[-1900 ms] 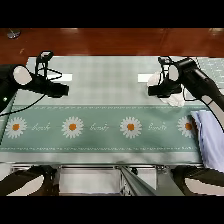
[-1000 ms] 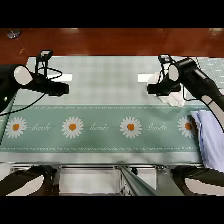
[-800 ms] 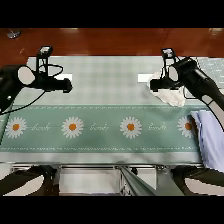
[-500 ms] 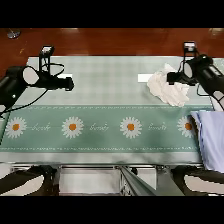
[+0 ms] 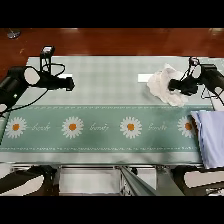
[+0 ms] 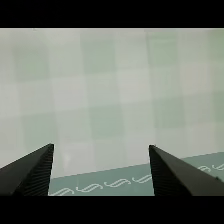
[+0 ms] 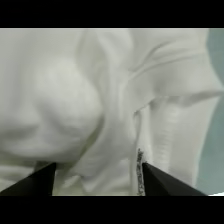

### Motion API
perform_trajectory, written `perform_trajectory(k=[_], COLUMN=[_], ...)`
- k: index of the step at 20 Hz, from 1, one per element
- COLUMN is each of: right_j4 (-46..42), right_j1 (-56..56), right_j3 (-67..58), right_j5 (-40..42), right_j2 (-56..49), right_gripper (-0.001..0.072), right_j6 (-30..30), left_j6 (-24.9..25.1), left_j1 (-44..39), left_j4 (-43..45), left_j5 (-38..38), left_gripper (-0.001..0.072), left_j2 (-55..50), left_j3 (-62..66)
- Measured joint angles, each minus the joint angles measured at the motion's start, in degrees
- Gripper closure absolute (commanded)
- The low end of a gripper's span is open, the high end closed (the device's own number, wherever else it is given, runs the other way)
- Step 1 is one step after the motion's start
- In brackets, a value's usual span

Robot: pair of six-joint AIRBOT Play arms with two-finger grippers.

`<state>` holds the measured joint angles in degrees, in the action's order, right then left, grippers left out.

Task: Fold the shirts.

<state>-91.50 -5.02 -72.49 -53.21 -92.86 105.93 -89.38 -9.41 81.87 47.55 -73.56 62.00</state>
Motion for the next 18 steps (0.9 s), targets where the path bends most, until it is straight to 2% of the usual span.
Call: perform_trajectory(k=[1,2,3,6,10,18], right_j4=[2.64,4.87,7.04,11.85,14.36,16.17], right_j1=[-0.15,-0.31,-0.37,-0.48,-0.48,1.42], right_j3=[0.0,-0.11,-0.42,-4.13,-15.02,-34.95], right_j5=[-0.11,-0.37,-1.01,-4.7,-10.49,-9.79], right_j2=[-0.74,-1.22,-1.64,-2.19,0.9,18.45], right_gripper=[0.0325,0.0589,0.0693,0.0694,0.0694,0.0695], right_j6=[-1.18,-2.27,-3.58,-7.43,-11.02,-15.13], left_j6=[0.0,0.0,0.0,0.72,3.28,5.77], left_j1=[0.0,0.0,0.0,0.2,2.64,5.18], left_j4=[0.0,0.0,0.0,0.68,2.58,-6.69], left_j5=[0.5,0.96,2.1,5.88,13.6,17.75], left_gripper=[0.0005,0.0005,0.0004,0.0005,0.0005,0.0005], left_j2=[0.0,0.0,-0.02,0.07,2.8,27.45], left_j3=[0.0,0.0,0.0,0.07,-0.02,-10.58])
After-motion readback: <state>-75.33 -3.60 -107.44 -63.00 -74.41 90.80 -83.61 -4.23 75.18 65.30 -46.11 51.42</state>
